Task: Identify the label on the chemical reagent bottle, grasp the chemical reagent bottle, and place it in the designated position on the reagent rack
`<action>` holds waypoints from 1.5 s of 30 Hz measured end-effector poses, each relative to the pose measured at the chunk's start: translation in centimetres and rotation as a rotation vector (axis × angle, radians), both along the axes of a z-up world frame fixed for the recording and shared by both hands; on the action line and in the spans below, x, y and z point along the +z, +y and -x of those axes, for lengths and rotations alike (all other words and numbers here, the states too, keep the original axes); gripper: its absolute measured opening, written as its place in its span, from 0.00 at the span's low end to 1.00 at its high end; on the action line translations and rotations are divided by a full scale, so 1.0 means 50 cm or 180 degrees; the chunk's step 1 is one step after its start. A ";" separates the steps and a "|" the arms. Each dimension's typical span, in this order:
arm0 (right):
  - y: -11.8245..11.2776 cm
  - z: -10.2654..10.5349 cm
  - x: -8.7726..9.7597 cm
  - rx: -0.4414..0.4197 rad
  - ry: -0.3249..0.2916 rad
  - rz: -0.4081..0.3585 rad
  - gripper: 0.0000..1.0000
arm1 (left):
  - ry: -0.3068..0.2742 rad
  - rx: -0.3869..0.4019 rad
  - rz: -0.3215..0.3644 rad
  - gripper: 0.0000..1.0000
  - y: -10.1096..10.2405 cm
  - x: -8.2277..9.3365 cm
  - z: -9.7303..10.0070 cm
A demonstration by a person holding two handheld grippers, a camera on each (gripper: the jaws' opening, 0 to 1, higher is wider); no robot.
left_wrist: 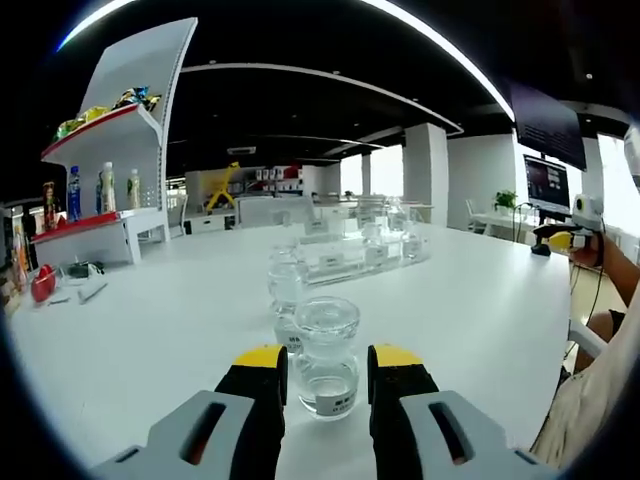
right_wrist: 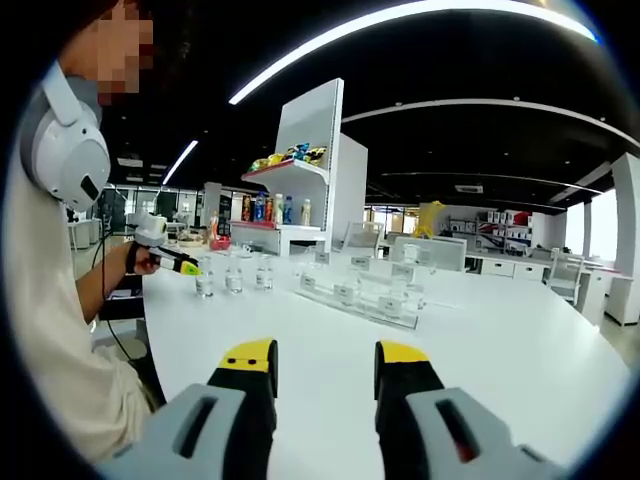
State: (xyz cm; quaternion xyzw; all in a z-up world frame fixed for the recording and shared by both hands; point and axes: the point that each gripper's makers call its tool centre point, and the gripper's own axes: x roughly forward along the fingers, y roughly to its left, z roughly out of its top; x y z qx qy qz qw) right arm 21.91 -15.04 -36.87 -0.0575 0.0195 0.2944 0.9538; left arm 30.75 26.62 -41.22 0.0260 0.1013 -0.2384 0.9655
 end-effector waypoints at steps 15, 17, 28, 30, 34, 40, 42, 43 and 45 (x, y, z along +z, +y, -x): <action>0.005 -0.009 -0.004 -0.0006 0.0026 0.0001 0.39 | 0.0010 -0.0032 0.0012 0.32 -0.010 -0.004 -0.018; 0.004 -0.010 -0.006 -0.0008 0.0038 0.0005 0.38 | 0.0016 -0.0037 0.0009 0.31 -0.012 -0.005 -0.019; 0.007 -0.012 -0.009 0.0013 0.0055 -0.0014 0.38 | 0.0027 -0.0010 0.0050 0.30 -0.013 -0.010 -0.026; 0.008 -0.011 -0.010 0.0015 0.0062 -0.0024 0.38 | 0.0016 -0.0010 0.0066 0.30 -0.014 -0.008 -0.026; 0.017 -0.011 -0.015 0.0042 0.0080 -0.0023 0.38 | 0.0010 0.0006 0.0083 0.29 -0.013 -0.007 -0.028; 0.020 -0.009 -0.016 0.0048 0.0085 -0.0036 0.38 | 0.0001 0.0000 0.0076 0.28 -0.014 -0.006 -0.029; 0.018 -0.009 -0.016 0.0041 0.0087 -0.0041 0.38 | -0.0001 -0.0005 0.0073 0.28 -0.014 -0.005 -0.029; 0.017 -0.010 -0.016 0.0038 0.0088 -0.0043 0.38 | 0.0000 -0.0004 0.0085 0.28 -0.013 -0.005 -0.029; 0.017 -0.010 -0.016 0.0037 0.0088 -0.0048 0.38 | -0.0001 -0.0003 0.0104 0.28 -0.013 -0.005 -0.030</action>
